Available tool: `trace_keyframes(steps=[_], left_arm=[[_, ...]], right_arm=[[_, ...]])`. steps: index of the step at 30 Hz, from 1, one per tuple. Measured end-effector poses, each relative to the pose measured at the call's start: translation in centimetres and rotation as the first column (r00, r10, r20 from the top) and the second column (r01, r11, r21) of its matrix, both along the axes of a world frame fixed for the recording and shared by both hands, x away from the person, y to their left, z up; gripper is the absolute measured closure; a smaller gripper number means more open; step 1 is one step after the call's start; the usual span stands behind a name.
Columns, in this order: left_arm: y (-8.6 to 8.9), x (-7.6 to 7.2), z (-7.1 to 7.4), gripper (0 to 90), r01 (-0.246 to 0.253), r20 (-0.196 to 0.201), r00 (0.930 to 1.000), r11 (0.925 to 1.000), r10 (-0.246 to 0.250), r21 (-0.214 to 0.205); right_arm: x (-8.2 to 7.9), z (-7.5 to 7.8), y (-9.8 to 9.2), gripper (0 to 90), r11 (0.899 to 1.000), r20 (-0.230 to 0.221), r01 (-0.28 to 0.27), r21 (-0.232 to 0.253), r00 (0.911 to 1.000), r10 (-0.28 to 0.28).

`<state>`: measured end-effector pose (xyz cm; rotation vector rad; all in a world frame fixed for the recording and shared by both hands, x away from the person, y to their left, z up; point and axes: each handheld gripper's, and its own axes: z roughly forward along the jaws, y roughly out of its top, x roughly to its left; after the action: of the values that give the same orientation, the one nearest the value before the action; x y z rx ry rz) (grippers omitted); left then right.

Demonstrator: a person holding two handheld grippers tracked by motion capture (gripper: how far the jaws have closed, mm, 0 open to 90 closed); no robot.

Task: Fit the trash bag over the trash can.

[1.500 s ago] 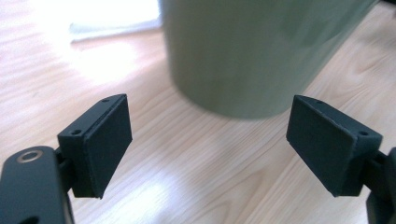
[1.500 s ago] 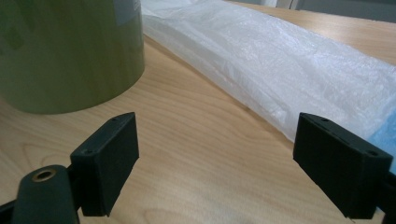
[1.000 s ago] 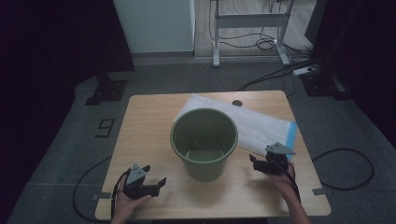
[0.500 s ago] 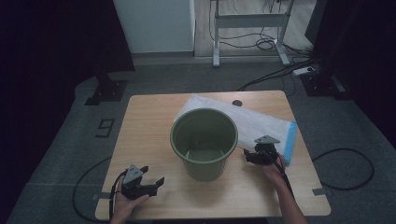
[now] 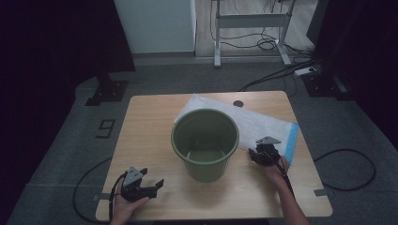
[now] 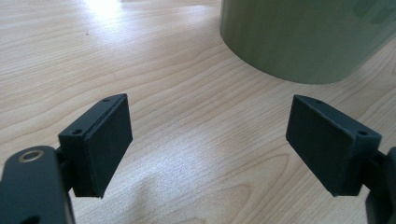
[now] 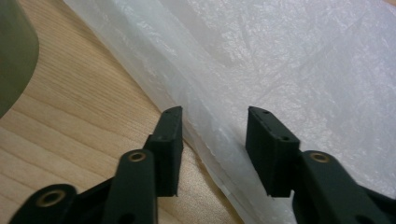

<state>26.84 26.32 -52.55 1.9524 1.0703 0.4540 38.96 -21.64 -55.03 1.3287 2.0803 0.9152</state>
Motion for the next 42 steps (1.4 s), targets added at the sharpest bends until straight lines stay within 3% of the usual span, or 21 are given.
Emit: trace_keyframes(steps=[3, 4, 5, 7, 10, 13, 16, 17, 20, 26, 35, 38, 41, 42], left_arm=[[0.0, 0.0, -0.1, 14.4, 0.0, -0.001, 1.0, 1.0, 0.0, 0.003], [0.0, 0.0, -0.1, 14.4, -0.002, 0.0, 1.0, 1.0, 0.002, 0.004], [0.0, 0.0, -0.1, 14.4, -0.005, 0.003, 1.0, 1.0, 0.005, 0.005], [0.1, 0.0, 0.0, 14.5, -0.007, 0.005, 1.0, 1.0, 0.007, 0.006], [0.3, 0.0, 0.0, 14.5, -0.013, 0.006, 0.9999, 0.9999, 0.013, 0.004], [0.3, 0.0, -0.1, 14.5, -0.015, 0.003, 0.9999, 0.9999, 0.015, 0.0], [0.3, 0.0, -0.1, 14.5, -0.017, -0.002, 0.9999, 0.9998, 0.017, 0.005], [0.3, 0.0, -0.1, 14.5, -0.017, -0.002, 0.9999, 0.9998, 0.017, 0.005], [0.2, -0.1, -0.1, 14.5, -0.015, -0.003, 0.9999, 0.9999, 0.015, 0.006], [-0.1, -0.1, -0.3, 14.5, -0.011, -0.001, 0.9999, 0.9998, 0.011, 0.017], [0.0, -0.3, -0.1, 14.5, -0.012, 0.003, 0.9999, 0.9998, 0.012, 0.014], [-0.1, -0.3, -0.2, 14.5, -0.011, 0.003, 0.9999, 0.9998, 0.011, 0.019], [0.0, -0.3, -0.2, 14.5, -0.013, 0.002, 0.9999, 0.9997, 0.013, 0.02], [0.0, -0.3, -0.2, 14.5, -0.013, 0.001, 0.9999, 0.9998, 0.013, 0.018]], right_arm=[[0.0, 0.0, -0.2, 68.7, 1.0, -0.003, 0.018, 0.014, 0.9998, -0.018], [0.0, -0.1, -0.5, 80.0, 0.999, -0.01, 0.033, 0.032, 0.9994, -0.032], [0.0, -0.1, -0.5, 80.0, 0.999, -0.01, 0.033, 0.032, 0.9994, -0.032], [-0.1, 0.0, -0.7, 88.3, 0.998, -0.019, 0.043, 0.039, 0.9989, -0.043], [-1.0, 0.4, -1.3, 88.9, 0.998, -0.007, 0.048, 0.04, 0.9988, -0.048], [-1.9, 0.7, -1.7, 88.9, 0.997, 0.011, 0.049, 0.062, 0.9987, -0.05], [-4.6, 0.9, -2.9, 88.9, 0.996, 0.029, 0.043, 0.076, 0.9985, -0.046], [-4.6, 0.9, -2.9, 88.9, 0.996, 0.029, 0.043, 0.076, 0.9985, -0.046], [-6.6, 0.8, -3.7, 88.9, 0.994, 0.026, 0.052, 0.092, 0.9981, -0.055], [-10.1, 0.1, -5.3, 88.8, 0.992, 0.017, 0.009, 0.123, 0.9998, -0.011], [-12.9, 0.0, -7.4, 88.4, 0.996, -0.003, 0.043, 0.084, 0.9991, -0.043], [-13.1, -0.3, -8.0, 82.5, 0.995, -0.011, 0.055, 0.081, 0.9985, -0.054], [-13.2, -0.1, -7.9, 68.3, 0.996, -0.006, 0.05, 0.078, 0.9988, -0.05], [-13.2, 0.1, -7.6, 59.3, 0.996, 0.003, 0.049, 0.071, 0.9988, -0.05]])
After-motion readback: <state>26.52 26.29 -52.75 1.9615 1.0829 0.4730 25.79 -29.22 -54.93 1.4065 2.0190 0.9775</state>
